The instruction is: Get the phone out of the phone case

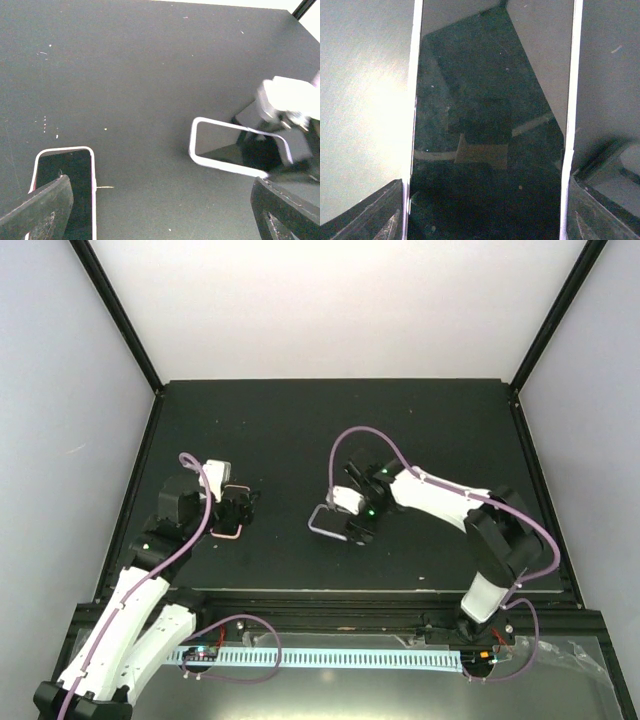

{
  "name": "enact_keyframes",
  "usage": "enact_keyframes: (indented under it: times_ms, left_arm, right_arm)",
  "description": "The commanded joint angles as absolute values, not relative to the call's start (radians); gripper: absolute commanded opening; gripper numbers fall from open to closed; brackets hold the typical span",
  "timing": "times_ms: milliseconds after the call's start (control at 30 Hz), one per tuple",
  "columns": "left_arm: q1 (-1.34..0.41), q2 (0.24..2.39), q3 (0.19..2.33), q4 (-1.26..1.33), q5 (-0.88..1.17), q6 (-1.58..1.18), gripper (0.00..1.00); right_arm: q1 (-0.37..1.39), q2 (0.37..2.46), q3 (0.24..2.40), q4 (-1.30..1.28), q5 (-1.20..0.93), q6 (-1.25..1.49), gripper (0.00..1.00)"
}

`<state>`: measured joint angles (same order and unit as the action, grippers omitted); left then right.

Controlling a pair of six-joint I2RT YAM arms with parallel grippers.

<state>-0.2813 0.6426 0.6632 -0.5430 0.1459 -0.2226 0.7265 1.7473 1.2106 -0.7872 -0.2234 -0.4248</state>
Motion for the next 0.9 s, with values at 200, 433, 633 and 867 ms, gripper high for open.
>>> enact_keyframes:
  times_ms: [200,433,633,867]
  left_arm:
    - [-0.285,0.724,0.662,-0.548,0.187,-0.228,0.99]
    - [-0.312,0.8,0.666,-0.554,0.184,-0.232,0.99]
    - [-0.419,0.901,0.703,-0.595,0.125,-0.268,0.99]
    - [-0.621,1.075,0.748,-0.465,0.165,-0.332,0.99]
  right_arm:
    - [0.712,1.565,0.954,-0.83,-0.191,-0.786,0.6]
    - [0.707,1.616,0.952,-0.687,0.005,-0.811,0.98]
    - [0.702,1.348,0.973,-0.827,-0.193,-0.712,1.0]
    - [0.693,0.742,0.803,-0.748,-0.238,-0.446,1.0]
